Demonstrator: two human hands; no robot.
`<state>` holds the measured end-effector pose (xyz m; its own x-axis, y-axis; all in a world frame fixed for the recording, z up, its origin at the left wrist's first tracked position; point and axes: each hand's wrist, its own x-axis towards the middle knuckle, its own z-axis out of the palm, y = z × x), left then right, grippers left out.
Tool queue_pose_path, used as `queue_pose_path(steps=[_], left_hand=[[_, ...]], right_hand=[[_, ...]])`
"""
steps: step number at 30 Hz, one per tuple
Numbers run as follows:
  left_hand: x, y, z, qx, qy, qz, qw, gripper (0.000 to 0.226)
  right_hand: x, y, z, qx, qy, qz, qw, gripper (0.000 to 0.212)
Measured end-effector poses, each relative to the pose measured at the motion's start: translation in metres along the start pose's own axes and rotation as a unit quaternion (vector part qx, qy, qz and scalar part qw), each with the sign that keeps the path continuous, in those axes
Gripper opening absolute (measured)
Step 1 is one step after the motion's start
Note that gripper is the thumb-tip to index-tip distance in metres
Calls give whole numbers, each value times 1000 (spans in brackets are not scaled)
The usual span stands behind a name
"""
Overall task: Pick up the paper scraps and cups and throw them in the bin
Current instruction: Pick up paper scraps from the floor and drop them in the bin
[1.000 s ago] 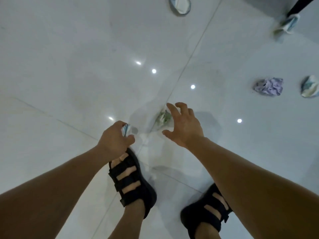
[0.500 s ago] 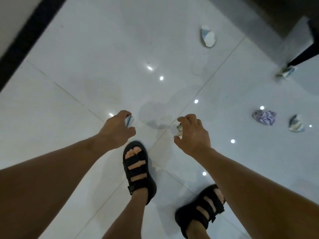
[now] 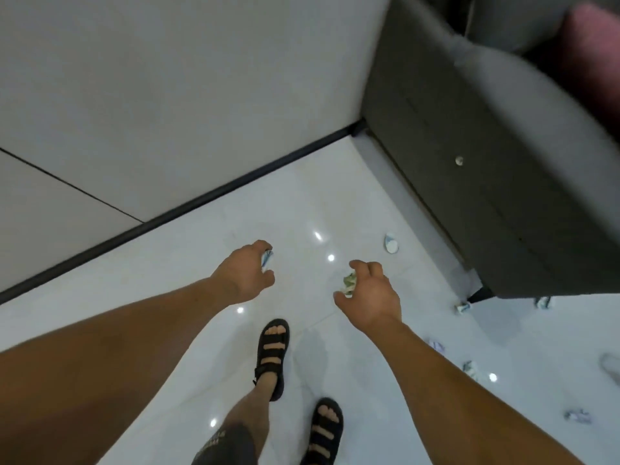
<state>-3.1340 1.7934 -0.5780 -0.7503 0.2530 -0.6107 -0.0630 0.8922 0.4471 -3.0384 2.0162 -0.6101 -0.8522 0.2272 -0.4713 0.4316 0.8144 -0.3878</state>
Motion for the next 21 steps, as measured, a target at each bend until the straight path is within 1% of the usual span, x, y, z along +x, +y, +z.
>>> queue_pose_path(steps=[5,10,15,21], left_hand=[[-118,5,-45,-40,70,-32,996,55],[-231,-14,-67,-117,137,-64,982,57],[-335,-73,-97,-189,216,-115,951,54],[-458,-197,-131,-228,310,-179,906,55]], right_hand=[[-70,-64,-75,-39,15,-72,996,67],[-141,-131,-111,-115,10,-162,980,67],[-207,-218,-101,-175,-13,-264,948,68],[-287,-346,-49,-232,-15,-377,896,65]])
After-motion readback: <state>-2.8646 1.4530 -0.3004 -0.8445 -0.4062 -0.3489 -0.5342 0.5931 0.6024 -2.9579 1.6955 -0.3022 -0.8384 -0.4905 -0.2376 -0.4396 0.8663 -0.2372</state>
